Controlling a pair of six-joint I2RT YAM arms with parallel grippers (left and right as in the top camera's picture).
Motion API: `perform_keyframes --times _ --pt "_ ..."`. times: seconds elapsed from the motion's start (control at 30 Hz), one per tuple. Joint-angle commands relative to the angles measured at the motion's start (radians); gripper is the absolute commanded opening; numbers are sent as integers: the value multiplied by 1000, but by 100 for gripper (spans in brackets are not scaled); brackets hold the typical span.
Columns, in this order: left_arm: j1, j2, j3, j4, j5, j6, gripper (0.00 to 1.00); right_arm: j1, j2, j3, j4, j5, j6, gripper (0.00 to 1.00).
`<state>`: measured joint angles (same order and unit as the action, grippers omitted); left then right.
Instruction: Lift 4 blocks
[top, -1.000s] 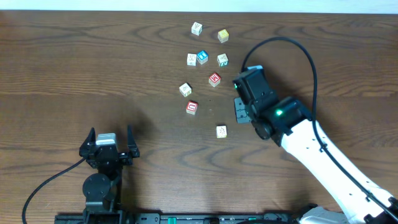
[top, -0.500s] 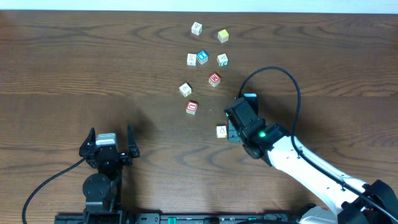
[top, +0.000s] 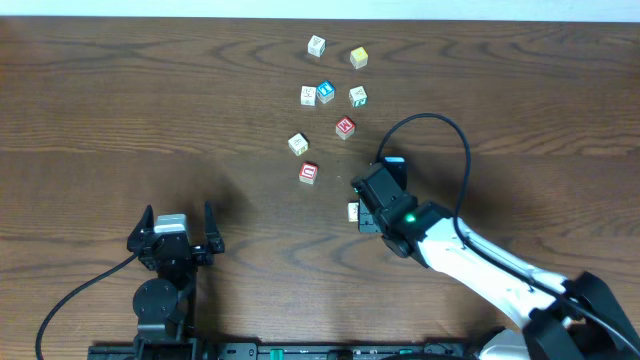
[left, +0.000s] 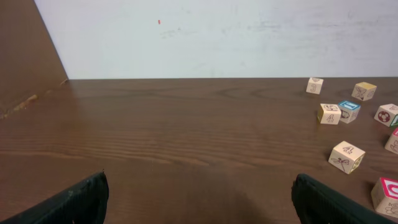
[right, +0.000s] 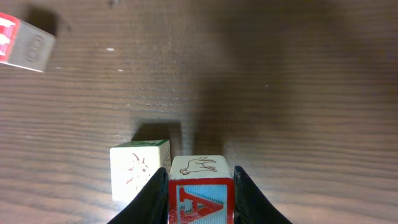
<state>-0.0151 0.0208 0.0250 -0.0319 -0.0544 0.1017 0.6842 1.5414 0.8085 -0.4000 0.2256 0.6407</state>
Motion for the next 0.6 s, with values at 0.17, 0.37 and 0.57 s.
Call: perform_keyframes --times 0.17,0.37,0.57 --pt "-2 -3 -21 -38 -5 -2 94 4 48 -6 60 -2 16 22" --pt "-2 -3 -21 -37 -5 -2 94 4 48 -6 99 -32 9 23" --pt "-2 -3 -21 -38 -5 -2 94 4 48 -6 90 -32 9 25"
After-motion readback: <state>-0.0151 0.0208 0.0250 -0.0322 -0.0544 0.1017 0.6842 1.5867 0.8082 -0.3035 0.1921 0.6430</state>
